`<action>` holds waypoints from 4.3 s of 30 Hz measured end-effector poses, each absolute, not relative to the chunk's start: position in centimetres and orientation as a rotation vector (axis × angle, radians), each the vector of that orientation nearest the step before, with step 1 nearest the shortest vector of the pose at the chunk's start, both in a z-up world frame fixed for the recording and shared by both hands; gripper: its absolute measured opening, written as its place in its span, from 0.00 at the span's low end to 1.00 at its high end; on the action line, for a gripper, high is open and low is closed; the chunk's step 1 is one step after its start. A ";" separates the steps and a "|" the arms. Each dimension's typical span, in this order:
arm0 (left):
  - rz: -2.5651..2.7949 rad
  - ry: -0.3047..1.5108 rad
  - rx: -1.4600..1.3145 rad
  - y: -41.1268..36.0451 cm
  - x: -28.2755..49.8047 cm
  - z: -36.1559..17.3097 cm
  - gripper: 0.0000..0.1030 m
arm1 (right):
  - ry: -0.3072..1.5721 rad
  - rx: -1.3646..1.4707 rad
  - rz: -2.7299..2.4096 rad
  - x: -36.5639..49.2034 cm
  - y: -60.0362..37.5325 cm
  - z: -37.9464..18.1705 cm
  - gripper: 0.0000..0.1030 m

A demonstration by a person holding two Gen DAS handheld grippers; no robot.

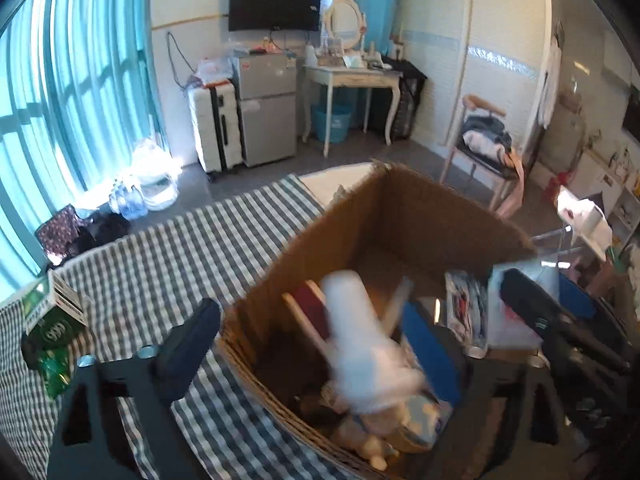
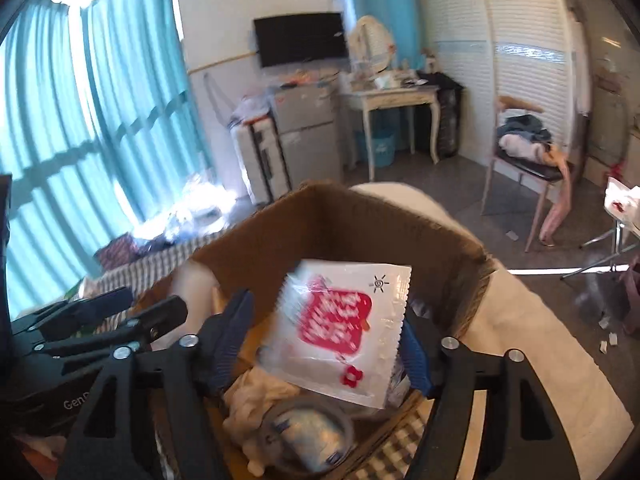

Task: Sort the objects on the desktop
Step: 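Open both tools to drop the plug and sachet into the box, then move both open tools back over the bed toward the black cup, then grasp the black plastic cup with the left tool while the right tool grasps the green foil packet, then lift the black cup and green packet and carry them over the box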

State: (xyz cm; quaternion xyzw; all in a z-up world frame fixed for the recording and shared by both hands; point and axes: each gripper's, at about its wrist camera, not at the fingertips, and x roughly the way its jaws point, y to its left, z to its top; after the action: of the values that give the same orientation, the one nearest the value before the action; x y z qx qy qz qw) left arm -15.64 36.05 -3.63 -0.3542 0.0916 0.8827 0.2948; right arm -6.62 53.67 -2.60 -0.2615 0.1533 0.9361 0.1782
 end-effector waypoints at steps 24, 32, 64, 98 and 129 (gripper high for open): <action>2.923 0.025 -1.008 3.1 -6.5 2.7 1.00 | 0.240 -0.642 3.132 0.1 29.3 5.9 0.79; 3.017 0.075 -1.108 -3.5 -5.8 0.0 1.00 | 0.247 -0.751 3.199 -2.4 22.2 3.9 0.79; 2.881 0.006 -1.194 -4.9 -28.9 -13.9 1.00 | 0.139 -1.228 3.117 -20.8 14.4 -14.0 0.79; 2.764 0.144 -1.229 1.1 -35.2 -20.4 1.00 | 0.129 -1.169 2.892 -30.1 19.6 -20.9 0.42; 2.742 0.019 -1.129 -3.9 -34.3 -18.7 0.60 | 0.189 -1.172 2.904 -29.9 19.9 -20.9 0.42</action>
State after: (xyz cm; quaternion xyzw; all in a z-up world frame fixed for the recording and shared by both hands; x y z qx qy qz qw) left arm -34.30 -3.92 -18.73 -0.3792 0.0064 0.9211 0.0879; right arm -29.93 19.92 -20.95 -0.3735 0.0602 0.9257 0.0023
